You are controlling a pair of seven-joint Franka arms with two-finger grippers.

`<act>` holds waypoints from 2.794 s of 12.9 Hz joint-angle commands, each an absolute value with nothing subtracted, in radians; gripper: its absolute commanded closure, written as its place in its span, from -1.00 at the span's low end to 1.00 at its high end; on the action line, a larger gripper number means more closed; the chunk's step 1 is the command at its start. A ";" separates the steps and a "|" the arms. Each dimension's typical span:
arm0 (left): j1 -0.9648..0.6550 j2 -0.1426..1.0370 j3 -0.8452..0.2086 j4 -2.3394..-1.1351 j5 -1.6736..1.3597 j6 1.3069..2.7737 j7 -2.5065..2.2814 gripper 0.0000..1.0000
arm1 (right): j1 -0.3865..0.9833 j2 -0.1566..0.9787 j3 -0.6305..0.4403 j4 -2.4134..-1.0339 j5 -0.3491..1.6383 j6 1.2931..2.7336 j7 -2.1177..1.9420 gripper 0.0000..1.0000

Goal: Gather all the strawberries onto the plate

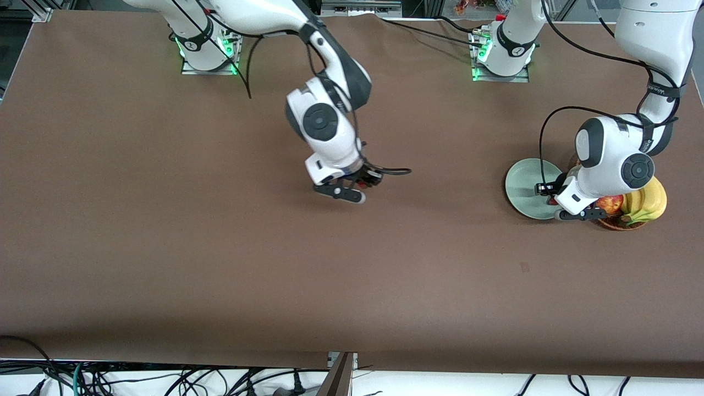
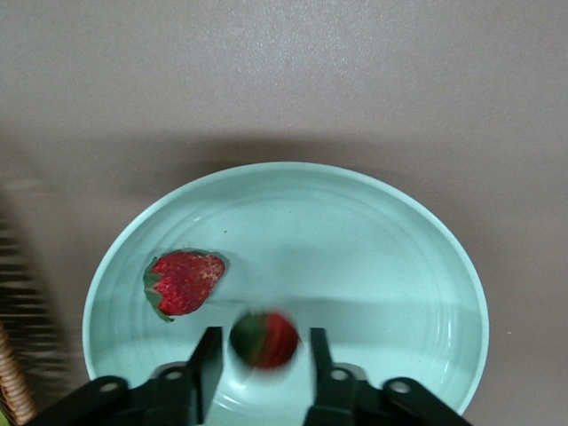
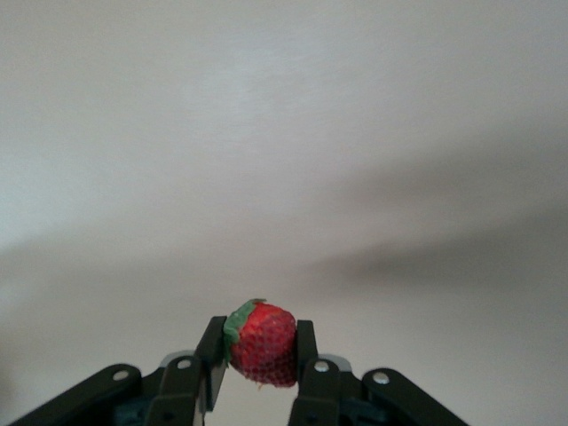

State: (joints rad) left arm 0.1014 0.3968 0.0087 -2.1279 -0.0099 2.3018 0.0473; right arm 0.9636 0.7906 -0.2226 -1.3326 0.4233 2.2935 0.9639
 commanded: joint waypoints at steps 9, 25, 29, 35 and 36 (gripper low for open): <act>0.066 0.175 -0.023 -2.033 -0.038 2.065 0.068 -1.00 | 1.123 1.101 -0.227 -1.111 0.426 2.714 1.477 -0.10; 0.051 0.276 -0.451 -2.037 0.020 2.206 -0.578 -1.00 | 1.008 0.721 -0.503 -1.196 0.367 1.826 0.892 -0.99; 0.022 0.455 -0.580 -2.040 0.280 2.351 -0.938 -1.00 | 0.974 0.501 -0.560 -1.441 0.362 1.819 0.582 -0.99; 0.015 0.597 -0.603 -2.042 0.511 2.421 -1.146 -1.00 | 0.634 0.246 -0.401 -1.568 0.236 1.691 0.247 -0.99; 0.015 0.597 -0.603 -2.045 0.511 2.421 -1.149 -1.00 | 0.585 0.223 -0.376 -1.568 0.235 1.668 0.207 -0.99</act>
